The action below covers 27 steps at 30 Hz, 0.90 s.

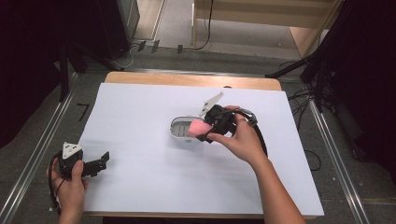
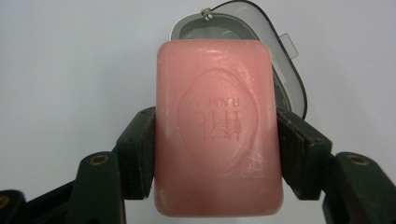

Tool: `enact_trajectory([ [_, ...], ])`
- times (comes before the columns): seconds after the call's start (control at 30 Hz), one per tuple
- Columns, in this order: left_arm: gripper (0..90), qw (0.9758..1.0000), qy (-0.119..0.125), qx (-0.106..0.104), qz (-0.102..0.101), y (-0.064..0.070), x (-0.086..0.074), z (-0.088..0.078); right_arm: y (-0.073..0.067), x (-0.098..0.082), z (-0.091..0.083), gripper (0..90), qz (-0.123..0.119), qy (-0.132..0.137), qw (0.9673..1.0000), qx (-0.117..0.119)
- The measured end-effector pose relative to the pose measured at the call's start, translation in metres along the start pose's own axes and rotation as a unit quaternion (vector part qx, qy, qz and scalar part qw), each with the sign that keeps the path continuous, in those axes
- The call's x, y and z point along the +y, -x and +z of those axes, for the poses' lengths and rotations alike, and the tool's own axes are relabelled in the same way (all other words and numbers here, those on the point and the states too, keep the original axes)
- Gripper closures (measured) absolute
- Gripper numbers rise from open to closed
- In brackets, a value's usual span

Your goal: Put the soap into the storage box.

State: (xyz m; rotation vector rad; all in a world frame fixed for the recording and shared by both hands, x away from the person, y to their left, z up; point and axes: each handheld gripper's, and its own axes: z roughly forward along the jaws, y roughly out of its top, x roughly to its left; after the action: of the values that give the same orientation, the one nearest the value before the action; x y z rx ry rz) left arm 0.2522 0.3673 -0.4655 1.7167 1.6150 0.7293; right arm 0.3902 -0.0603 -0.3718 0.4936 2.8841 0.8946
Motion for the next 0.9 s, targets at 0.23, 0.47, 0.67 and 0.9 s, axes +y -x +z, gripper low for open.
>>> enact_trajectory([
  [0.23, 0.1, 1.0, 0.0, -0.002, -0.001, 0.0, 0.0, 0.0, 0.004, 0.008, 0.008, 38.8, -0.017, 0.0, 0.9999, -0.003],
  [0.47, 0.1, 1.0, 0.0, -0.003, -0.003, 0.0, 0.0, 0.0, 0.01, 0.013, 0.014, 38.8, -0.036, 0.007, 0.9993, -0.001],
  [0.67, 0.1, 1.0, 0.0, -0.002, -0.003, 0.0, 0.0, 0.0, 0.011, 0.017, 0.023, 38.8, -0.058, 0.004, 0.9983, 0.008],
  [0.9, 0.1, 1.0, -0.002, -0.002, -0.003, 0.0, 0.0, 0.0, 0.014, 0.025, 0.032, 38.8, -0.077, 0.004, 0.997, 0.012],
])
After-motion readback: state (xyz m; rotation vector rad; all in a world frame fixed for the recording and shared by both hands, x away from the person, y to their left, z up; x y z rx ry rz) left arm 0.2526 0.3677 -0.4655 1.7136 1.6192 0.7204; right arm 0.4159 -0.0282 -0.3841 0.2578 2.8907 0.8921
